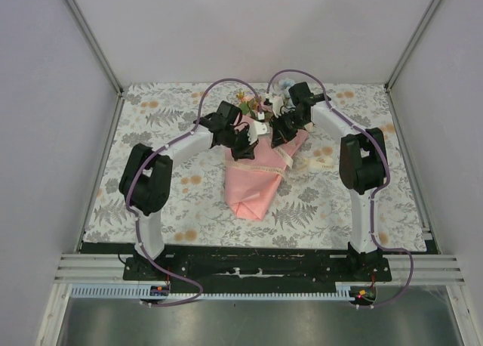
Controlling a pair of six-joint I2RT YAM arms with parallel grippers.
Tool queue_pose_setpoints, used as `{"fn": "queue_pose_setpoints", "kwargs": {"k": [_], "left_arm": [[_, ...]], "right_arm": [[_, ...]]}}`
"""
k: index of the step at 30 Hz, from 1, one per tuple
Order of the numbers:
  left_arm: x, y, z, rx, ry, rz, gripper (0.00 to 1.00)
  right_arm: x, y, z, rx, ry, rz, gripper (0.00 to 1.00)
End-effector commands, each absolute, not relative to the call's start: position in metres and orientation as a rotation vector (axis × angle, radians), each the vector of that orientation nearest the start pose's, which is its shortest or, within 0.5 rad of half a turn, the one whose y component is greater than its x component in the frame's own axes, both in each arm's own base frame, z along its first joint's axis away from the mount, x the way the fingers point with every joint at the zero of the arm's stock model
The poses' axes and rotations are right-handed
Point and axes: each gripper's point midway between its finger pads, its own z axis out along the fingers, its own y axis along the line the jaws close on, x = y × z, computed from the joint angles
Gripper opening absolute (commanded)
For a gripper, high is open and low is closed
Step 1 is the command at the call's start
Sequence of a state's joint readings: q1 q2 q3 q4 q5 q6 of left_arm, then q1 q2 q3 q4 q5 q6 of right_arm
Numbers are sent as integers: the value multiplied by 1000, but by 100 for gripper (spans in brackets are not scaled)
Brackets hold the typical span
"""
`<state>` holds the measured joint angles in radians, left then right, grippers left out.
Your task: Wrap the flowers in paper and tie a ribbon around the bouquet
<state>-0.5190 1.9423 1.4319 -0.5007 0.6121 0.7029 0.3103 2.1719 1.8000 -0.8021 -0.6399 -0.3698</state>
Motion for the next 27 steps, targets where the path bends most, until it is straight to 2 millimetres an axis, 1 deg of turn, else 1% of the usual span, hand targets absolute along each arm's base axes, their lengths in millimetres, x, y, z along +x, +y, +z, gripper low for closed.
{"fn": "queue_pose_setpoints", "kwargs": {"k": [1,3,4,5,7,8,10,12,15,18,21,24,27], "left_arm": [[359,-339,150,1495,1692,-805,2],[358,-335,153,1490,1713,-794,2],[355,-329,150,1513,1729,-787,7],[353,-318,144,1542,1757,-775,23],[351,-291,130,1602,1801,-745,37],[352,-273,121,1644,1817,-716,43],[355,-246,106,1749,1809,-628,49],[358,-226,90,1831,1827,-546,50],[367,-214,73,1876,1834,-510,49],[369,-206,60,1956,1800,-501,50],[364,-202,46,2048,1749,-497,50],[364,-201,36,2094,1716,-504,50],[365,-207,31,2100,1688,-539,48]], "right_arm": [[426,238,100,-1043,2323,849,0],[426,237,96,-1043,2333,846,0],[425,237,93,-1046,2340,840,0],[425,236,92,-1048,2343,836,0],[425,234,89,-1050,2351,826,0],[425,234,88,-1051,2354,822,0],[424,233,85,-1060,2362,809,0],[423,232,82,-1064,2371,799,0],[421,231,77,-1068,2384,795,0],[421,231,74,-1076,2391,782,0],[421,229,71,-1078,2401,773,0],[421,228,70,-1078,2407,766,0],[420,228,68,-1079,2413,767,0]]}}
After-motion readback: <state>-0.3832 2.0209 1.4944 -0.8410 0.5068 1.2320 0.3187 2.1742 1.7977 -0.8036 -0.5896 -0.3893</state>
